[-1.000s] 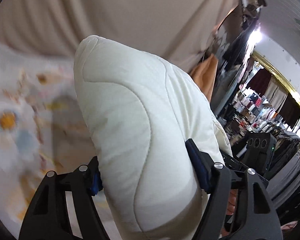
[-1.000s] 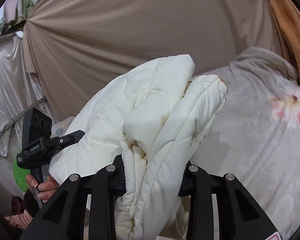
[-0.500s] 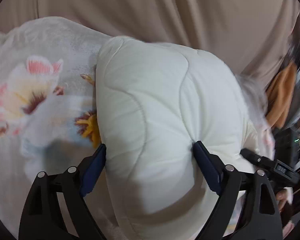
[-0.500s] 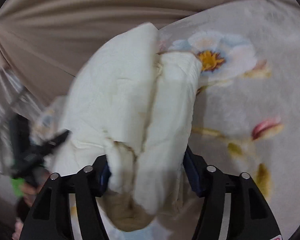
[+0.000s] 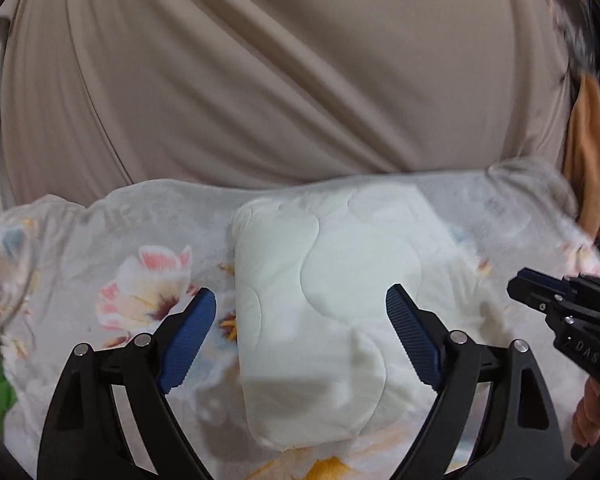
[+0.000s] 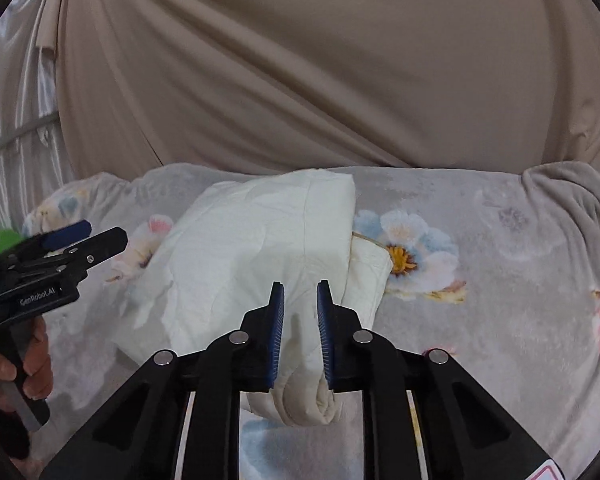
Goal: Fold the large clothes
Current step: 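Lower the folded bundle onto the blanket and open both grippers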
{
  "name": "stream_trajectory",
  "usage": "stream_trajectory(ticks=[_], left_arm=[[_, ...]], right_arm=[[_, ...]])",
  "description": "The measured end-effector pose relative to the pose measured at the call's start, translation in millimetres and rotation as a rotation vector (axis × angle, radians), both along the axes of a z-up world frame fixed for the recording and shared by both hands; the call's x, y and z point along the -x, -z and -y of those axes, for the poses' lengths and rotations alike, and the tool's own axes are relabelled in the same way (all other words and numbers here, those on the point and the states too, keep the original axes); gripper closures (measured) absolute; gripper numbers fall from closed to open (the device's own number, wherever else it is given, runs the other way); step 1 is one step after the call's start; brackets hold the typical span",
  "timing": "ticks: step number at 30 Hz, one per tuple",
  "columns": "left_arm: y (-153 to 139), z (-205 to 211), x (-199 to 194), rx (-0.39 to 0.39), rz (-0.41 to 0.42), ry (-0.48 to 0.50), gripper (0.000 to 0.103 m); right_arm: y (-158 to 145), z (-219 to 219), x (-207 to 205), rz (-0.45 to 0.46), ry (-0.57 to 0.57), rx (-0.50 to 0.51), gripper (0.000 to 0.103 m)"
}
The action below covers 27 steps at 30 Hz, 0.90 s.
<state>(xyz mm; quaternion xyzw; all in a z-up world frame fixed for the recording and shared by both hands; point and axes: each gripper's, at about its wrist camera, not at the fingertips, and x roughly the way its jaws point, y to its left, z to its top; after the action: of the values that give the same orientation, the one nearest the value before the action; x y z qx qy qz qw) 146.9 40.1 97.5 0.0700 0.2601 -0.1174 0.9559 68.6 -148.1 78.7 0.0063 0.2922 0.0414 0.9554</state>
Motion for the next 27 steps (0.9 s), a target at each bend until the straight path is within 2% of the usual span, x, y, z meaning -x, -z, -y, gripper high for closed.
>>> stream_trajectory(ticks=[3,6,10,16,20,23,24,26,27], left_arm=[[32.4,14.4,-6.8,-0.039,-0.056,-0.056,0.018],[61.0,9.0,-16.4,0.001,-0.124,-0.079,0.017],[80.0,4.6,-22.1,0.027,-0.137,-0.087,0.012],[94.4,10.7,-16.8,0.001,-0.100,-0.106,0.012],[89.4,4.4,-12.2,0.054,-0.100,-0.113,0.012],[84.2,0.9,-0.8,0.061,-0.096,-0.123,0.012],[82.5,1.2,5.4,0.051,-0.088,-0.128,0.011],[80.4,2.3,17.1,0.032,-0.074,-0.139,0.010],[80.3,2.7,24.3,0.026,-0.067,-0.142,0.009]], right_arm=[[35.3,-7.1,-14.3,-0.054,0.038,0.047,0.097],[61.2,-0.4,-26.4,-0.098,0.064,0.068,0.101],[86.8,9.8,-40.2,-0.162,0.053,0.044,0.103],[97.8,-0.4,-40.7,-0.131,0.063,0.095,0.103],[82.1,9.8,-28.2,-0.104,0.082,-0.018,0.103],[64.8,7.0,-11.9,-0.085,0.097,-0.044,0.097],[60.5,3.7,-6.1,-0.082,0.100,-0.037,0.091],[54.5,-3.7,9.2,-0.065,0.107,-0.015,0.076],[53.7,-7.3,16.7,-0.056,0.112,0.001,0.065]])
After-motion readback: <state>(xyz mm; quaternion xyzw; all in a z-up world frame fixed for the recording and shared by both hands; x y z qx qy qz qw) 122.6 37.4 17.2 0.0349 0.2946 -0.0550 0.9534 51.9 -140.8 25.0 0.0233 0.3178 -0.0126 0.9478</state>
